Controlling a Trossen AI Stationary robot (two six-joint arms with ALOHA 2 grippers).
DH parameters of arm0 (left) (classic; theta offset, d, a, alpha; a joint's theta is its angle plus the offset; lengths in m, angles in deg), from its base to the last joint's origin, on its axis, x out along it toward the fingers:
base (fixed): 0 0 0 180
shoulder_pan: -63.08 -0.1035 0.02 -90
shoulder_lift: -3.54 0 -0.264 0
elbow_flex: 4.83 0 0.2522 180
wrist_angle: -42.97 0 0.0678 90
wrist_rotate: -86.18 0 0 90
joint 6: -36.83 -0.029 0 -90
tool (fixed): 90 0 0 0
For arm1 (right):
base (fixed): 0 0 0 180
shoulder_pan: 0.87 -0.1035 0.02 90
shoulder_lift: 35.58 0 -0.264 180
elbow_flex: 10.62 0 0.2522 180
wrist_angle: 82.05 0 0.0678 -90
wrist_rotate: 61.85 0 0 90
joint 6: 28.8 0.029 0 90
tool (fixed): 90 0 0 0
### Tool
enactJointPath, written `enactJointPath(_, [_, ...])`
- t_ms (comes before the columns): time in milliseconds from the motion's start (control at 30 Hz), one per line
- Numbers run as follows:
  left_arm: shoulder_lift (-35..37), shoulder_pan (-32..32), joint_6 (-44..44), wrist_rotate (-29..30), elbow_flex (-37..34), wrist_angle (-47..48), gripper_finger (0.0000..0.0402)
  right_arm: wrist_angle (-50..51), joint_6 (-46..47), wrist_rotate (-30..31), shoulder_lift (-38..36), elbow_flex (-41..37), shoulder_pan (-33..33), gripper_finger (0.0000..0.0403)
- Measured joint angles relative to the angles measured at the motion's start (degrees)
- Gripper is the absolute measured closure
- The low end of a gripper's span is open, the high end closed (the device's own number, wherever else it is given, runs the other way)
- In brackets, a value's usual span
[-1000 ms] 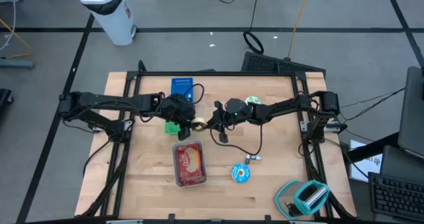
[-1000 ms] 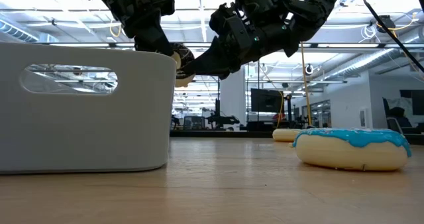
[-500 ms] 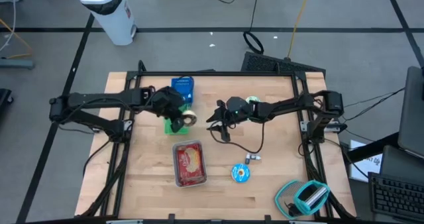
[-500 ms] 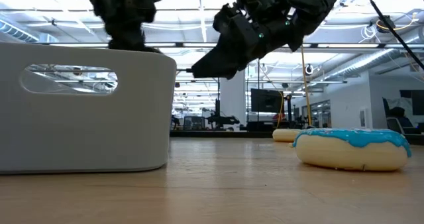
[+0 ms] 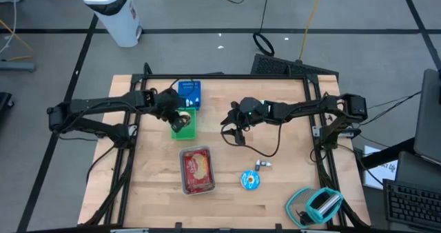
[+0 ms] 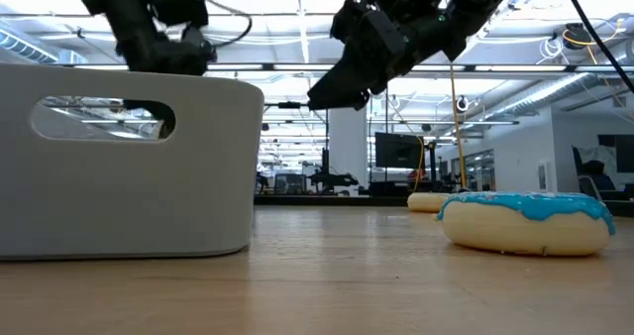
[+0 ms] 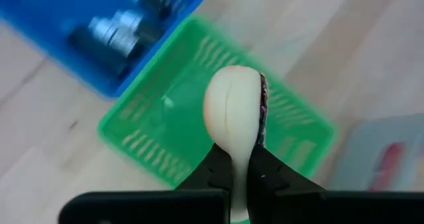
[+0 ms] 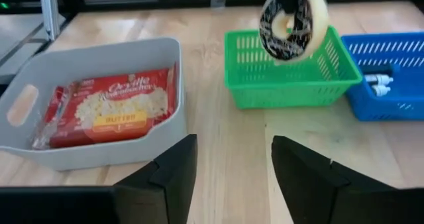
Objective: Pick & Place Food Item
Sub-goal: Put the black donut into the green bin
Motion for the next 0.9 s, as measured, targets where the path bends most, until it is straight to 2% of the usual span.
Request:
enactJointPath(167, [0.0,-3.28,-0.59,-0.01,-3.96,-2.41,0.0377,0.6,0.0,-0.02,0.07,-0.01,-0.03,0.0221])
enactJointPath(333, [-0.04,-5.9,-2.71,-0.07,-6.83,-7.41,0.0382,0.48,0.02,0.0,0.04,-0.01,-0.03,0.0222])
enactJointPath(500, [-0.04,-8.18,-2.91,-0.07,-7.16,-7.63,0.0387,0.39,0.2,-0.02,0.03,-0.01,-0.03,0.0221])
enactJointPath(767, [-0.59,-8.91,-2.62,-0.34,-7.19,-8.24,0.0374,0.38,0.2,0.0,0.03,-0.01,-0.03,0.0222])
enactJointPath(900, [-0.61,-8.91,-1.85,-3.61,-7.2,-9.06,0.0381,0.39,0.2,-0.02,0.04,-0.01,-0.03,0.022])
